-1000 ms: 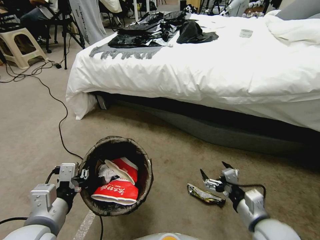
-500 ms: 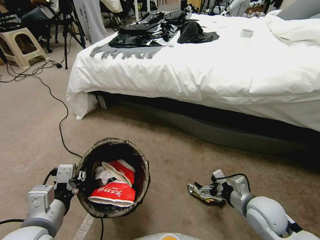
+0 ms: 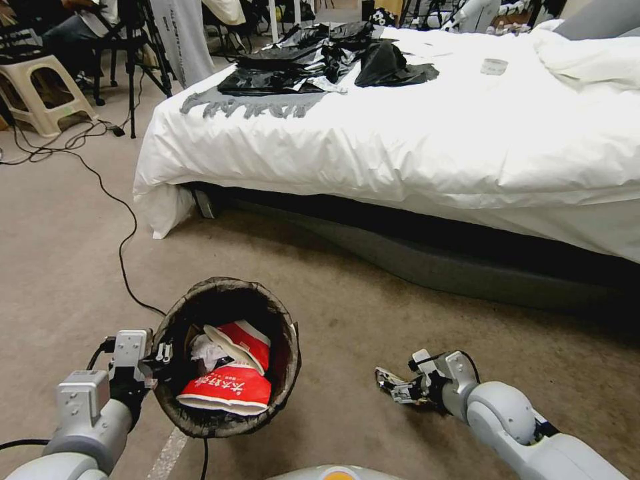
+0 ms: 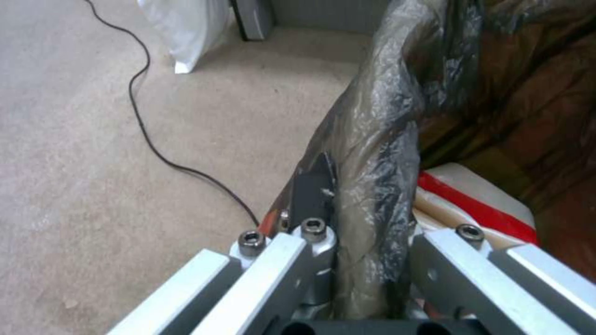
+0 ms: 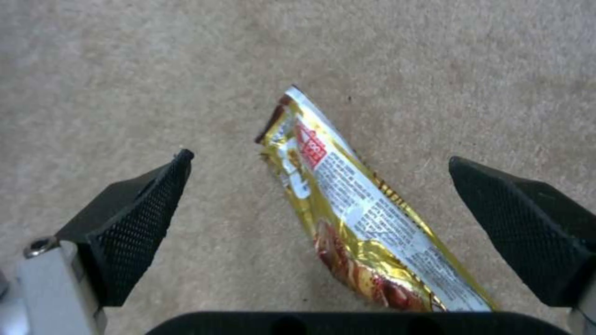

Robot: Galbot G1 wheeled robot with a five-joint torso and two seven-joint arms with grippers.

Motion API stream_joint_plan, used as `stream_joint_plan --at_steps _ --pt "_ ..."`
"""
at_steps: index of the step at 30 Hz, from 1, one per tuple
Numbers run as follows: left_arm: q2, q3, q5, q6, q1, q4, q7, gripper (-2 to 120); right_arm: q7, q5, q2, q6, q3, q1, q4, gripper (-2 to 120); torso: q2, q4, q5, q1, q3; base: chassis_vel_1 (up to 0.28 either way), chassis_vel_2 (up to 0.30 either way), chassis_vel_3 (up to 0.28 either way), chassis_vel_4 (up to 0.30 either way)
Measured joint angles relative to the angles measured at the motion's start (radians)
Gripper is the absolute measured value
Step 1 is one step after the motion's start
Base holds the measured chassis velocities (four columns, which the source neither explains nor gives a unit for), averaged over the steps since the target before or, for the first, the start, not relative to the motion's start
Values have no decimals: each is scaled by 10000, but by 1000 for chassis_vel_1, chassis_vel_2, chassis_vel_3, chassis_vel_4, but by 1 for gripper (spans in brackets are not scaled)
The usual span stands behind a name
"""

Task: Pick up the trash bin, then pick up the garbage from the floor and place it into the trash bin.

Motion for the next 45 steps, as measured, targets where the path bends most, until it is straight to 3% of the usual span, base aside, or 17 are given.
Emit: stream_joint_plan --at_steps 20,29,32,33,38,40,45 --pt "-6 49 131 4 52 0 8 0 162 -646 738 610 -576 912 -2215 100 0 0 1 0 -1 0 0 0 0" --pt "-16 40 161 4 87 0 8 0 109 -784 867 769 -733 1052 -2550 98 0 0 1 0 -1 0 0 0 0" --pt "-21 40 180 6 107 0 10 0 108 -820 885 841 -758 1061 -2599 92 -1 0 1 0 -1 0 0 0 0" --pt "-14 38 192 6 108 0 10 0 110 -876 882 908 -760 1050 -2580 84 0 0 1 1 -1 0 0 0 0" --pt "-14 43 205 10 104 0 11 0 146 -978 824 960 -761 953 -2329 70 0 0 0 0 -1 0 0 0 0" --pt "-17 52 207 10 95 0 13 0 199 -1035 813 1016 -773 922 -2247 58 0 -1 0 0 0 0 0 0 0" --pt "-28 55 208 11 91 0 13 0 240 -1043 827 1041 -772 907 -2237 41 0 0 1 1 -1 0 0 0 0"
